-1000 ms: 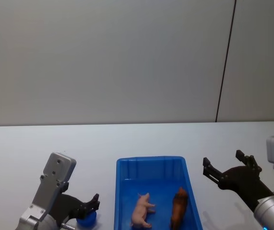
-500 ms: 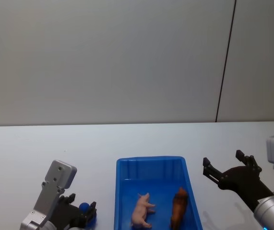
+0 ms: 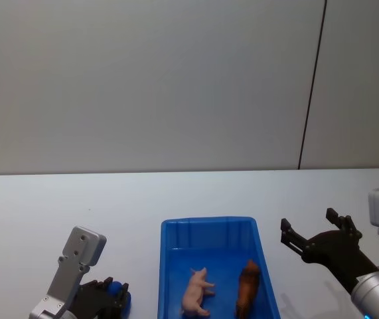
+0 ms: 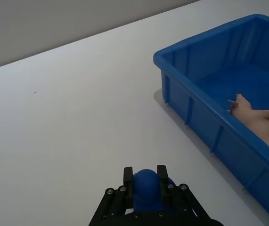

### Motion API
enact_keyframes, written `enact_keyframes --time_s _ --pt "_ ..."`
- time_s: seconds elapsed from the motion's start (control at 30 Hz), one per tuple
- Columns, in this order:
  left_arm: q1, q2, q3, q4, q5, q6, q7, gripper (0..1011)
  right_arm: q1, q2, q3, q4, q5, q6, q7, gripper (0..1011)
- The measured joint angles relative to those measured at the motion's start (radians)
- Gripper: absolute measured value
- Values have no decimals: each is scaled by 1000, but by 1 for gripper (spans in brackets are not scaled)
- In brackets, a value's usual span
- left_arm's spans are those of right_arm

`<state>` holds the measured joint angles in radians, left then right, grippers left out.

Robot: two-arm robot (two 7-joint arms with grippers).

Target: Pick up the two dolls from the table and place them into the box.

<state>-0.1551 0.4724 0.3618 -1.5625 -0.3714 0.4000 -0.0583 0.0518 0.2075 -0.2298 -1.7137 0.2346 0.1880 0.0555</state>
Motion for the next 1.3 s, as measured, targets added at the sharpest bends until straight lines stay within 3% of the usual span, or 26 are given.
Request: enact_keyframes --time_s 0.37,0.63,1.03,1.3 --pt "10 6 -11 -40 -5 -38 5 240 0 0 0 0 0 0 0 1001" --pt "4 10 -19 -78 14 -83 -1 205 0 0 0 0 0 0 0 1001" --pt "-38 -15 -22 -96 28 -157 -95 145 0 0 0 0 0 0 0 1001" --pt "-84 -60 -4 -67 25 -189 -190 133 0 0 0 0 0 0 0 1001"
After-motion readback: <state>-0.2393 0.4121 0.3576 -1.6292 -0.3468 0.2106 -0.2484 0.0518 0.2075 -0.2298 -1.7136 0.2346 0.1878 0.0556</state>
